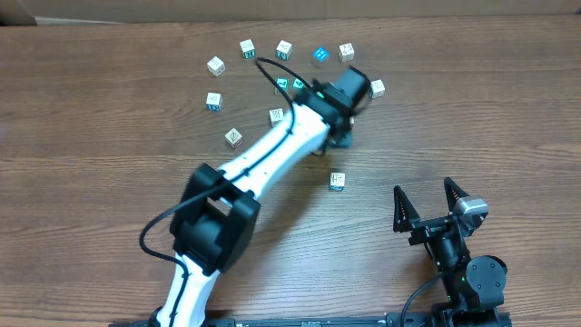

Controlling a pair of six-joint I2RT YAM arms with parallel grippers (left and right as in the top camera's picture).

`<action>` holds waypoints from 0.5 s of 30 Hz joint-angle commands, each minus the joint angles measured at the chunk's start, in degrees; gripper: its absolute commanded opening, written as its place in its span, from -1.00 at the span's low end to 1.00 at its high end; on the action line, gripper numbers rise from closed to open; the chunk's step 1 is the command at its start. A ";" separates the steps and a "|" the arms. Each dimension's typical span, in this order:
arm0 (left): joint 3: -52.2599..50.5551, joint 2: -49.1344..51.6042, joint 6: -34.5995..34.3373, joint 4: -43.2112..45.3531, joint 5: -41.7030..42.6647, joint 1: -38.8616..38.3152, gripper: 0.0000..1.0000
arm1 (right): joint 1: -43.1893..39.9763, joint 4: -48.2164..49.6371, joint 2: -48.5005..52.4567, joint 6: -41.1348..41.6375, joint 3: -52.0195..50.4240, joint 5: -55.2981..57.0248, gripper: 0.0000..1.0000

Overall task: Form a circle
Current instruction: 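Move the left gripper back and grasp a blue-lettered leaf block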

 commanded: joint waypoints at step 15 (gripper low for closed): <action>0.13 0.44 1.09 -7.34 -1.16 20.37 0.11 | -0.13 0.22 -0.57 0.13 -0.57 0.09 1.00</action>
